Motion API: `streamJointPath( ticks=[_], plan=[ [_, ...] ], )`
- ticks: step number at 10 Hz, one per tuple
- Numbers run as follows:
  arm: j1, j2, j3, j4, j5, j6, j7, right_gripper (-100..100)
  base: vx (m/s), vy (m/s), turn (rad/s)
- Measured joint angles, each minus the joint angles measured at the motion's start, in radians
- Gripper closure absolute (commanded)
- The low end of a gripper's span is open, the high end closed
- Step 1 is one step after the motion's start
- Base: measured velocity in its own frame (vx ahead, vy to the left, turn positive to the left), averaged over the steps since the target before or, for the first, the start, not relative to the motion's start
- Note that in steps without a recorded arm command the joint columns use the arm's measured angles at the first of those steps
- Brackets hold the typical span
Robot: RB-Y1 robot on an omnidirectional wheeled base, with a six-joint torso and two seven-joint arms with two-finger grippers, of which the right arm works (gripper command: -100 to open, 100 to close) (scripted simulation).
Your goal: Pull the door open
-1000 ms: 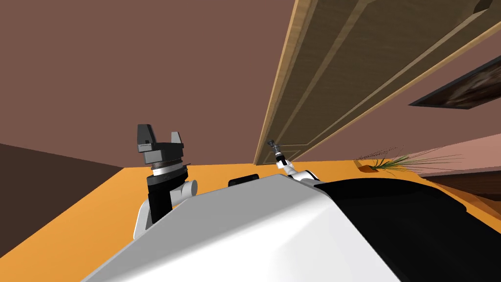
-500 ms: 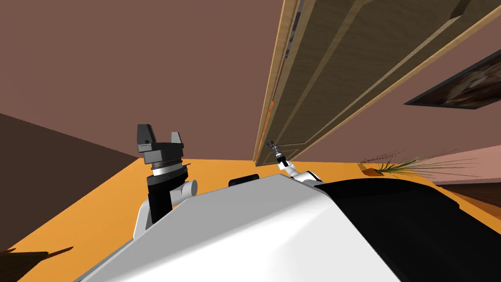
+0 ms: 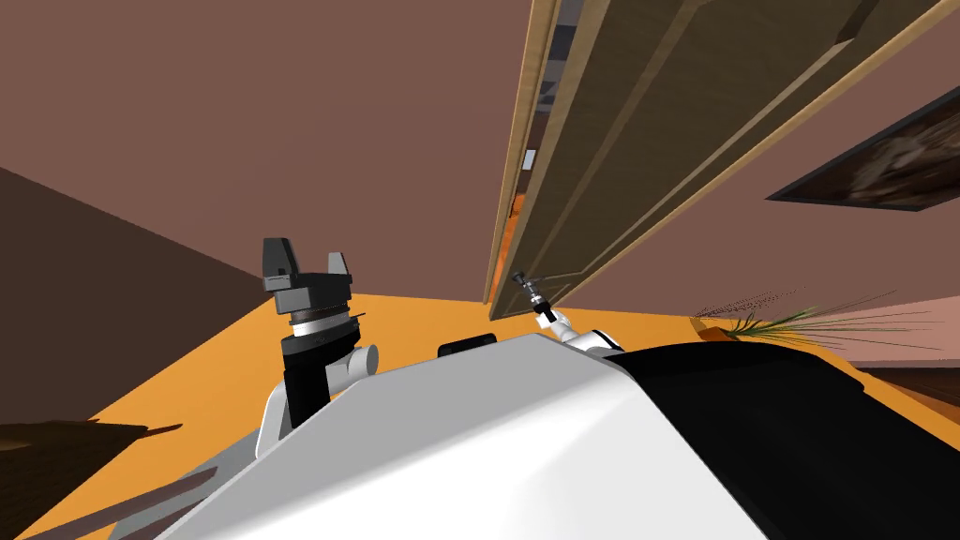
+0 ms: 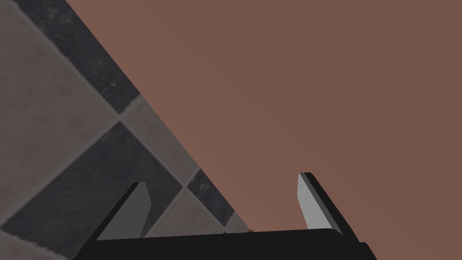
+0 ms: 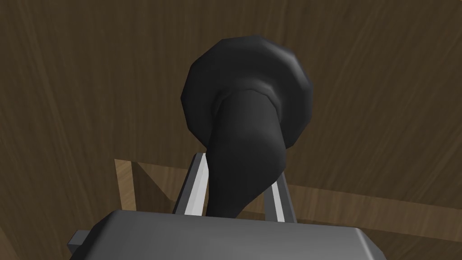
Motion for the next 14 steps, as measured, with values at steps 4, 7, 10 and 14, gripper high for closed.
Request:
streamJointPath(
  ticks=[4,7,10,14],
  plan=[
    [0.042,-0.038,0.039,-0.015,0.017,-0.059,-0.047,100,-0.164,-0.066,0.075],
    [0.064,-0.062,0.062,-0.017,0.026,-0.102,-0.076,100,-0.125,-0.052,0.05],
    [0.075,-0.073,0.068,-0.006,0.026,-0.129,-0.086,100,-0.202,-0.099,0.2],
    [0.111,-0.1,0.083,-0.012,0.027,-0.177,-0.107,100,-0.199,-0.092,0.139]
  ],
)
